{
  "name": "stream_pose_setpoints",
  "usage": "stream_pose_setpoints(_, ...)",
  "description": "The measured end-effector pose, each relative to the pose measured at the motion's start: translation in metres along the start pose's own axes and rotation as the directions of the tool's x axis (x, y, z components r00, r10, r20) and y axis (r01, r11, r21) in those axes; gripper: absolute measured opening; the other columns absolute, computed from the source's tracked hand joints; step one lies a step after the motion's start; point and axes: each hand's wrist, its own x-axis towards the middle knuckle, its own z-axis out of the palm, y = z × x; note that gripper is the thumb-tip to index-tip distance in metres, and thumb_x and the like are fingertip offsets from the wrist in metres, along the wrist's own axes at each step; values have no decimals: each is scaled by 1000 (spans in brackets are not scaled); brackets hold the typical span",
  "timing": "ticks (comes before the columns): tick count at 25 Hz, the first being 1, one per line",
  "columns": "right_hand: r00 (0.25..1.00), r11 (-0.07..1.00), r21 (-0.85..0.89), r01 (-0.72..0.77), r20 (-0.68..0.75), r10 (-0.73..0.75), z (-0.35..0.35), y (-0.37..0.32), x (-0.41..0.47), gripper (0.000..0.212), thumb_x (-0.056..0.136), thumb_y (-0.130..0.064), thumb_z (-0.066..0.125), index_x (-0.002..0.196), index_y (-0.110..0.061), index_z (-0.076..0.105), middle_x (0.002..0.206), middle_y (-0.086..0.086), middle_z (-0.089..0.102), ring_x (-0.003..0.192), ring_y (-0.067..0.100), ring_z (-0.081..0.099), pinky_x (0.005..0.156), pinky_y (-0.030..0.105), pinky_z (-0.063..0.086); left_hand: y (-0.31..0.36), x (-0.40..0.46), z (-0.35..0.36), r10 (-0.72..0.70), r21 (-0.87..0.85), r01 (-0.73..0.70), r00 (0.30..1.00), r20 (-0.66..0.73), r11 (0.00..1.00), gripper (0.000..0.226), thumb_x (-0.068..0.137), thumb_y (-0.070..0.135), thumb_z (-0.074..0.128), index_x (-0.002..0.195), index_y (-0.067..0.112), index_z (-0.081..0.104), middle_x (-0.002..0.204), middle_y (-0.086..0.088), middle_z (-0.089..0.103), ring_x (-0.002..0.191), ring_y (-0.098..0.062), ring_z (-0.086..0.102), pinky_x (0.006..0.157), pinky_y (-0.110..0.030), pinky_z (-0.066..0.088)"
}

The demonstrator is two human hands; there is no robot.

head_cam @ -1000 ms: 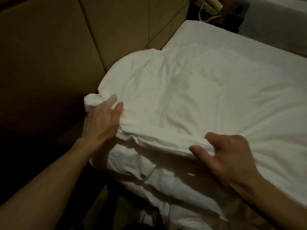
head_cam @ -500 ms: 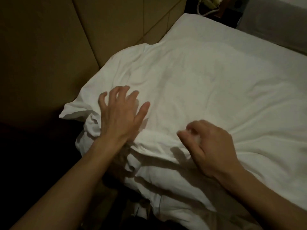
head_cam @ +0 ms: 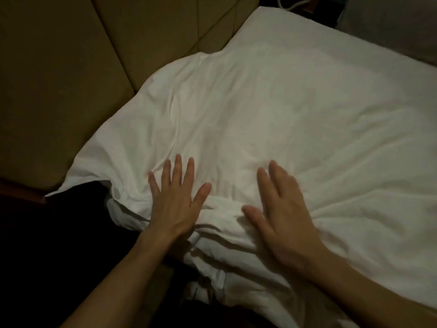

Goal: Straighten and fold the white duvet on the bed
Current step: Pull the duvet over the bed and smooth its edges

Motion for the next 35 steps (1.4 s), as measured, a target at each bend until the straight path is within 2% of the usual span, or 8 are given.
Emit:
stream_pose_setpoints(5,974,933,-361,19,216,64,-40,33,13,104,80,-79,-2,161,-14,5,169,13,-3,155,31,-1,126,46,2,-8,-19,10,0,58,-4,998,57,998,101,68,80,-32,153,27,-18,164,-5,-17,150,-22,-18,120,-47,-15)
stream_pose_setpoints(8,917,959,-220,178,391,-81,-72,59,15,106,78,-86,7,161,-20,16,168,3,11,153,19,10,122,28,10,8,-16,-11,-16,-78,19,999,44,997,98,74,81,-19,157,28,-8,165,-4,-11,151,-21,-10,120,-51,-10)
stream_pose_setpoints(10,962,983,-92,156,240,-130,-86,75,3,94,86,-84,23,154,-21,38,161,1,33,146,16,31,117,30,28,40,-20,-26,169,-201,-196,975,-144,960,88,88,75,3,157,22,16,164,-9,12,150,-25,13,121,-51,7)
stream_pose_setpoints(14,998,987,-150,56,40,-51,-51,87,-60,86,96,-75,24,148,-12,48,154,12,44,139,32,43,111,56,38,110,-59,-6,616,-58,-676,701,-361,735,52,95,53,41,112,11,64,114,-10,60,103,-27,55,91,-42,42)
stream_pose_setpoints(20,903,983,-153,106,-400,-160,-31,97,-158,57,93,-51,54,108,2,71,106,18,60,96,33,53,82,44,41,122,-53,23,688,189,-676,618,-381,712,50,101,48,37,71,13,55,65,-8,51,60,-26,46,58,-37,37)
stream_pose_setpoints(25,882,999,-39,-35,-471,13,-37,135,-144,68,105,-59,24,71,-11,58,66,11,55,57,31,54,58,36,28,142,-50,-21,672,272,-627,585,-455,730,66,107,48,25,57,15,53,47,-9,52,39,-28,50,44,-29,33)
stream_pose_setpoints(29,750,993,-72,96,-651,-120,-69,149,-138,71,106,-56,16,59,-13,48,53,4,42,47,18,34,52,29,19,148,-84,-44,658,289,-625,503,-561,725,63,108,39,30,58,9,54,50,-11,49,44,-26,46,47,-31,30)
stream_pose_setpoints(35,873,998,24,-58,-483,63,-8,184,-151,68,105,-57,17,74,-10,54,73,13,54,69,32,52,65,40,34,150,-82,29,550,231,-502,794,-261,834,69,102,53,15,73,11,61,68,-8,58,62,-29,50,63,-32,25)
